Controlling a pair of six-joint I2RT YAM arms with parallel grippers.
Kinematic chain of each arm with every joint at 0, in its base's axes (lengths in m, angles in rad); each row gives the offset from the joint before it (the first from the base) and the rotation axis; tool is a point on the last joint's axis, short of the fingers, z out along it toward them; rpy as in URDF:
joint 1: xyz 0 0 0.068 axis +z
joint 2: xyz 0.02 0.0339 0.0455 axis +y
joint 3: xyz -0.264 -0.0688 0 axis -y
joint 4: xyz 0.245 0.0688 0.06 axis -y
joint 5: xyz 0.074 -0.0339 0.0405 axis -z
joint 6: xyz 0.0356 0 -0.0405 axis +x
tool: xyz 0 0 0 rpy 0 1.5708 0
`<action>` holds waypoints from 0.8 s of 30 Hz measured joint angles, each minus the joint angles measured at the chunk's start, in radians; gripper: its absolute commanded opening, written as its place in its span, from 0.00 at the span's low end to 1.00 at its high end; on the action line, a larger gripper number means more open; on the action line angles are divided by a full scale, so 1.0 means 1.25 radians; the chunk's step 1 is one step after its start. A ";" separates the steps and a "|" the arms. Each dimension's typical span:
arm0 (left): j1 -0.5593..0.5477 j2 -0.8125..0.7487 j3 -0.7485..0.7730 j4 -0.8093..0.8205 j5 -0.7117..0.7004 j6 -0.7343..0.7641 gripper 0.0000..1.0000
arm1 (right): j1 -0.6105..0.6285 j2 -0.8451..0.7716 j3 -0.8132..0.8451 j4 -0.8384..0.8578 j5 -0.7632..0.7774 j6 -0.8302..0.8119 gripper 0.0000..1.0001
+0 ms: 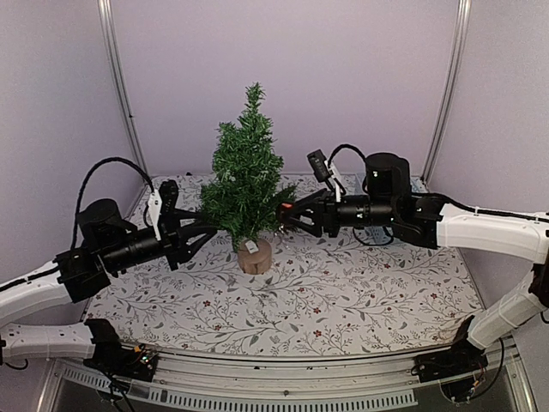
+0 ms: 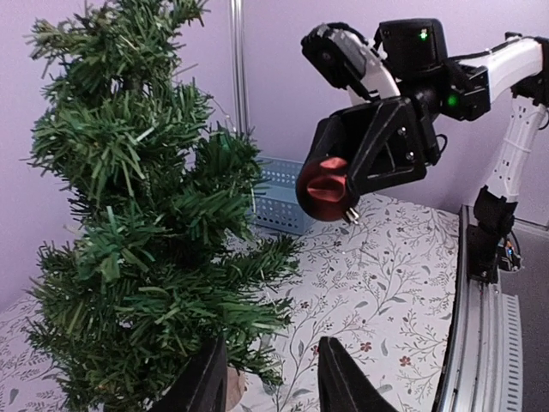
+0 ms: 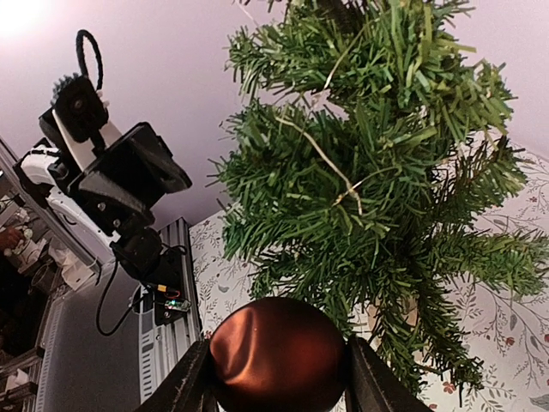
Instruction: Decorate the small christmas tree
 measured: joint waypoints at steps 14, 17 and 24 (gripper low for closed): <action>-0.127 0.158 0.000 0.089 -0.137 0.049 0.32 | 0.024 0.048 0.015 0.017 0.083 0.039 0.38; -0.133 0.175 0.002 0.105 -0.151 0.052 0.32 | 0.026 0.064 0.019 0.017 0.084 0.039 0.37; -0.148 0.218 0.019 0.137 -0.168 0.059 0.32 | 0.026 0.082 0.035 0.014 0.126 0.027 0.37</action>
